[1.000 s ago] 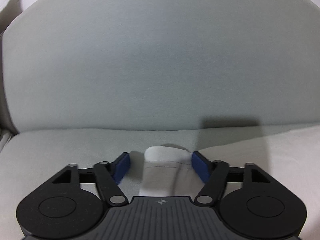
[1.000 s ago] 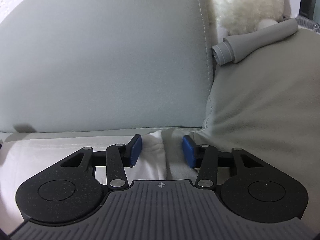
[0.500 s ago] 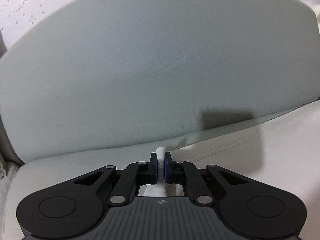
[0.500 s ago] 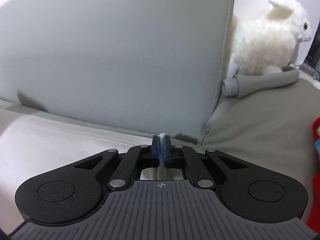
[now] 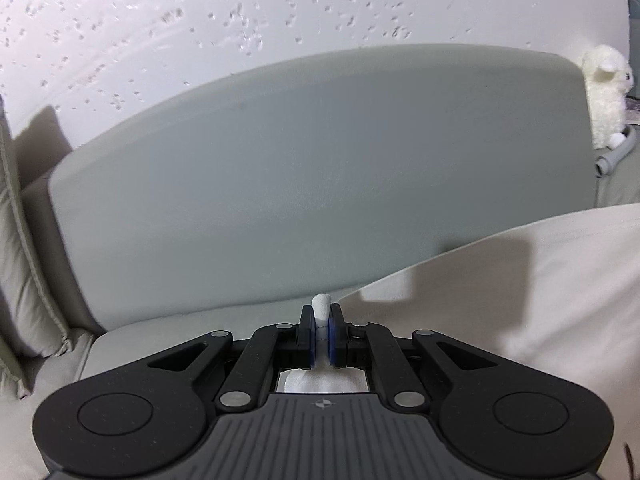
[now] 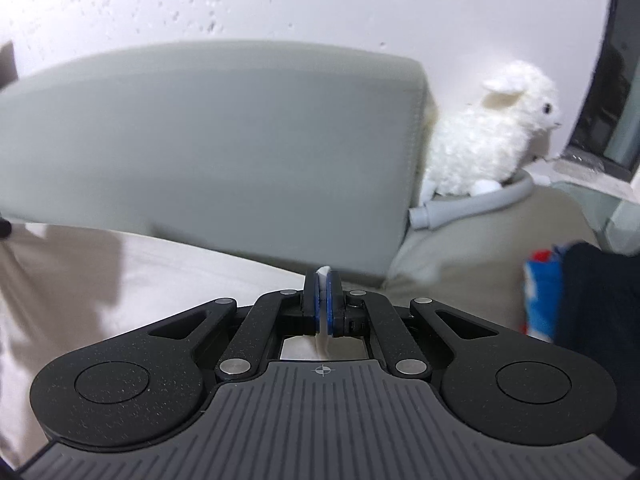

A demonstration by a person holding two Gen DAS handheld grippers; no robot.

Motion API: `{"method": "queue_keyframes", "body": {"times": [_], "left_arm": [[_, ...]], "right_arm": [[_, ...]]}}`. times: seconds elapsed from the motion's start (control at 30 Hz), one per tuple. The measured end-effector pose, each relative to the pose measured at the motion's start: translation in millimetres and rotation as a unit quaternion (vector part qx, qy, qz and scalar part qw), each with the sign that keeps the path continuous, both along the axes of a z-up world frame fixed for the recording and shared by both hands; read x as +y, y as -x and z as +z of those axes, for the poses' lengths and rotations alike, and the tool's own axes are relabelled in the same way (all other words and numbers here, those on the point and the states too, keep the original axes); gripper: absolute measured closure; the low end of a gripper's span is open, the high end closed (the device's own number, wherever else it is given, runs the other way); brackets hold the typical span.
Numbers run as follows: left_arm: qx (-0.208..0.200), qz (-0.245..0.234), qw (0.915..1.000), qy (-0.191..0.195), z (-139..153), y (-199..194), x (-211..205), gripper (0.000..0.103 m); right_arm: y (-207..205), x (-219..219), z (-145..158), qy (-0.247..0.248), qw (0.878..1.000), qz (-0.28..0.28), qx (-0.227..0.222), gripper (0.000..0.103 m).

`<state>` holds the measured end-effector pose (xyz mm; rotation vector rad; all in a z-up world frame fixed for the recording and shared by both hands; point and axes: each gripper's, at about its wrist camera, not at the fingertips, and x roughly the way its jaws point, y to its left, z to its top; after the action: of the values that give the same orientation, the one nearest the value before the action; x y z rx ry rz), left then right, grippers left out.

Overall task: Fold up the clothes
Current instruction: 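Lift the hem with both grippers and fold it over toward the collar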

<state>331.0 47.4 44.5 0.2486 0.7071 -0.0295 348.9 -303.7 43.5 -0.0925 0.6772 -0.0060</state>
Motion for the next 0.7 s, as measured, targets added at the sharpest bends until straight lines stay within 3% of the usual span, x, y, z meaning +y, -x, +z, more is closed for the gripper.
{"method": "queue_keyframes", "body": {"times": [0.17,0.33,0.7], "left_arm": [[0.001,0.007,0.9999,-0.010,4,45,-3,0.098],[0.018,0.017,0.9997,-0.006,-20,78,-18,0.098],[0.051,0.017,0.9985,-0.011,-44,172,-43,0.098]], "right_arm": [[49,-7,17,-0.006,1.000,-0.005,-0.002,0.101],[109,-8,24,-0.007,1.000,0.000,0.003,0.101],[216,-7,-16,-0.010,0.999,0.009,0.044,0.101]]}}
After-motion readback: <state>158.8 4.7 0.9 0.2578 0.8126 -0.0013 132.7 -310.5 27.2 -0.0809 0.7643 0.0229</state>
